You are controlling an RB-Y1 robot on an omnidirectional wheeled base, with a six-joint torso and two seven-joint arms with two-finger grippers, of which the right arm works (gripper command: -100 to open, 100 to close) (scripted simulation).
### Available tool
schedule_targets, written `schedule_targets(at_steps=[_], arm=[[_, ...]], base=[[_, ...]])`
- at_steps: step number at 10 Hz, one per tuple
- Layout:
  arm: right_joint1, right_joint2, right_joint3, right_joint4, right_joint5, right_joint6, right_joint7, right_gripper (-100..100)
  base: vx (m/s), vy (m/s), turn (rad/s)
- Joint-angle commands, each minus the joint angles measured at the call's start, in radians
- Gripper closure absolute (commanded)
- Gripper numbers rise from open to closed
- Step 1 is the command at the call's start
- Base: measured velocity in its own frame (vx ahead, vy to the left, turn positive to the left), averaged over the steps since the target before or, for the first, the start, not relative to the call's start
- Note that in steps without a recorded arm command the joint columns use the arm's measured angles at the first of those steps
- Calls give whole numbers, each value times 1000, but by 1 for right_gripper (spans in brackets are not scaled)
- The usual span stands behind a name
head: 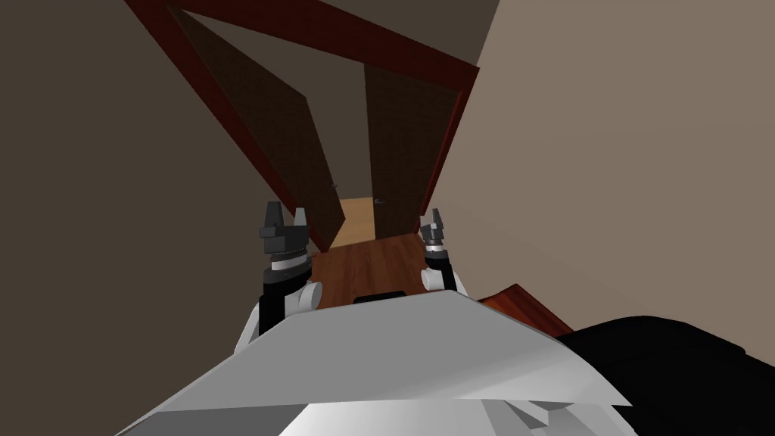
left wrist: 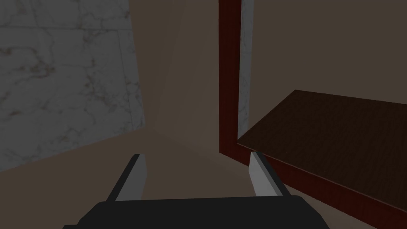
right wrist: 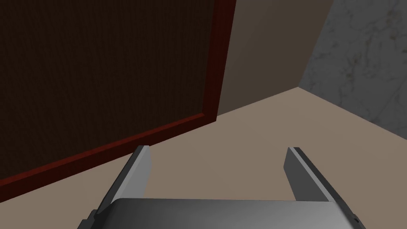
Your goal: Push the door open
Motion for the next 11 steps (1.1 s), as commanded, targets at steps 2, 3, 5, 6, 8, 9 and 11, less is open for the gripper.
schedule_targets(at_steps=[2,3,5,6,8,9,11], arm=[[-18,-9,15,49,2,-8,-3,-100],[-23,-12,22,66,2,-12,-4,-100],[-40,-22,40,117,4,-22,-7,-100],[-46,-25,47,136,5,-26,-8,-100],[-58,-30,60,173,7,-33,-10,-100],[-64,-33,67,192,7,-37,-12,-100],[-83,-41,88,249,10,-48,-15,-100]], base=[[112,7,-45],[98,23,-64],[148,30,-95],[116,27,-56],[104,21,-59],[95,5,-71],[137,26,-106]])
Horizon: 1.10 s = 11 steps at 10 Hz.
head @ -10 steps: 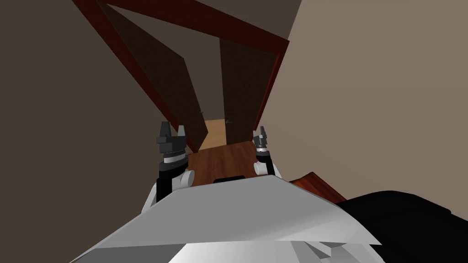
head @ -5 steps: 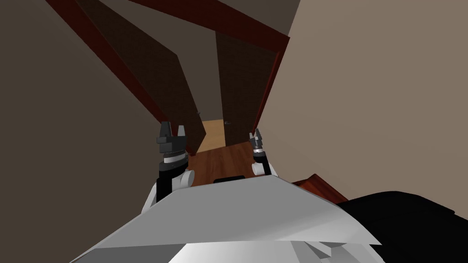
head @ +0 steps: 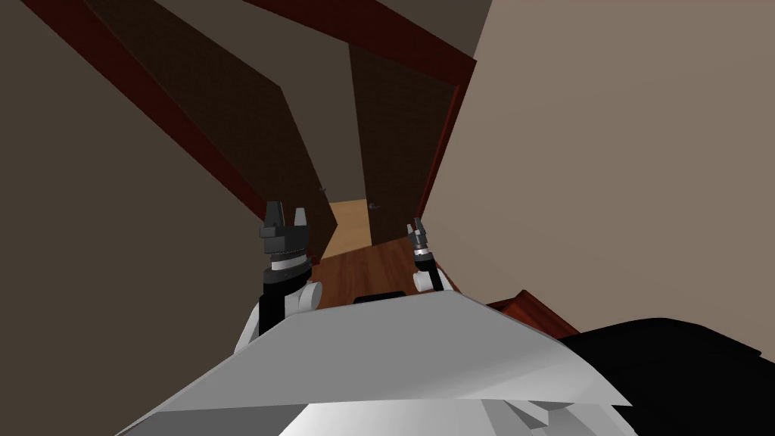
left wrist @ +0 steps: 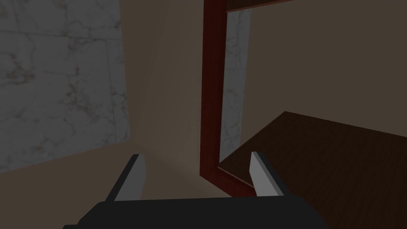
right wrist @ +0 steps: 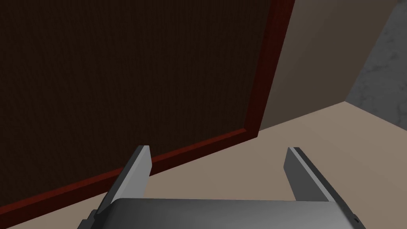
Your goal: Push the door open
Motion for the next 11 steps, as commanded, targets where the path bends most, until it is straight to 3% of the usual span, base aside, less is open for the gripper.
schedule_targets(at_steps=[1,11], arm=[[-17,-6,10,36,0,-4,-3,-100],[-83,-23,82,237,8,-44,-15,-100]], base=[[104,23,-47],[95,28,-70]])
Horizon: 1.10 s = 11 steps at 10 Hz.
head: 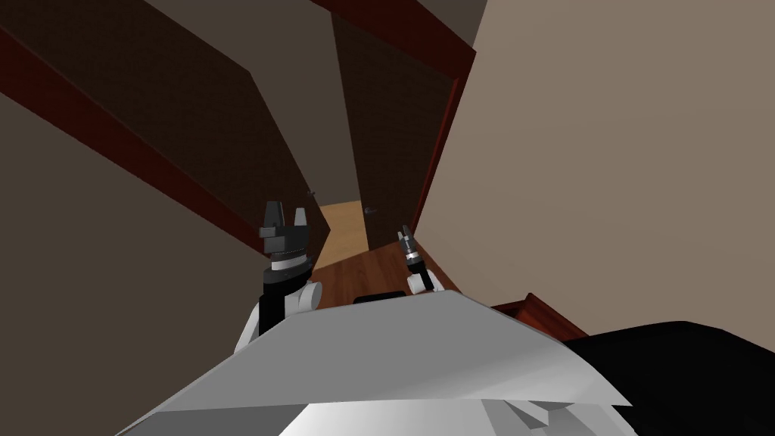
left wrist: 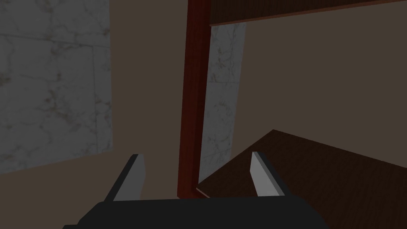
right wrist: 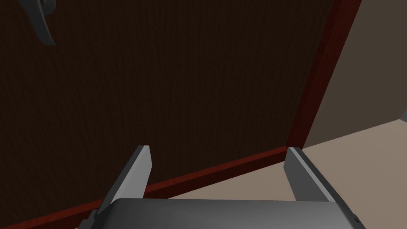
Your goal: Push the door open
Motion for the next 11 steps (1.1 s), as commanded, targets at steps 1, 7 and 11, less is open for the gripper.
schedule_targets(at_steps=[1,7,11], arm=[[-10,-1,13,34,2,-8,-1,-100],[-57,-7,64,176,8,-36,-10,-100],[-89,-10,100,275,11,-56,-15,-100]], base=[[107,28,-58],[111,38,-84],[116,56,-84]])
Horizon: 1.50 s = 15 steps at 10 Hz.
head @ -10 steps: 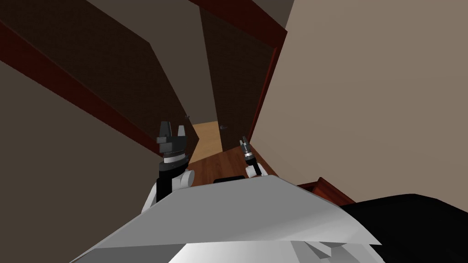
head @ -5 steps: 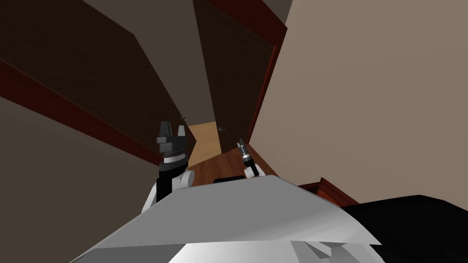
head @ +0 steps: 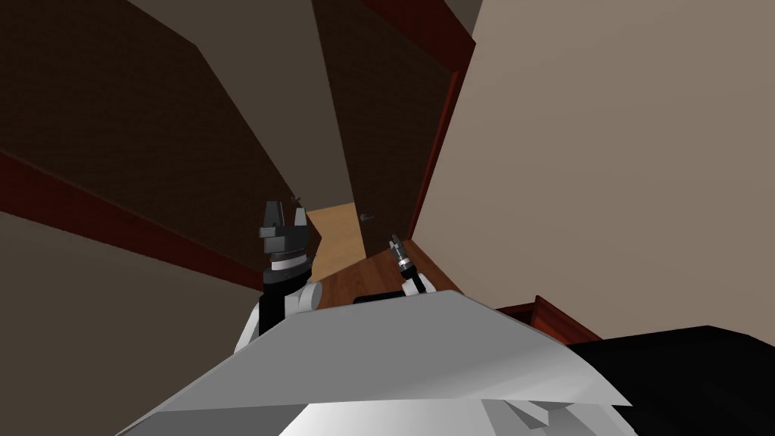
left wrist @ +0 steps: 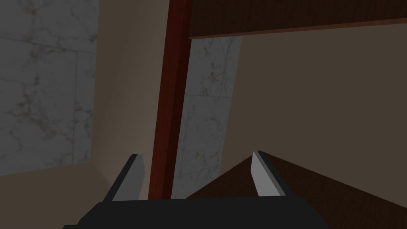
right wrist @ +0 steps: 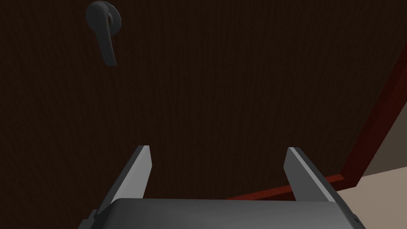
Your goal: Push the door open
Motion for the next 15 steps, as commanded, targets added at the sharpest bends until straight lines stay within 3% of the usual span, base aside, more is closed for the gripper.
schedule_targets(at_steps=[1,12,15], arm=[[-10,-2,12,28,1,-5,-3,-100],[-74,-1,83,224,9,-44,-14,-100],[-98,1,110,300,12,-59,-18,-100]], base=[[89,34,-75],[91,40,-62],[135,81,-88]])
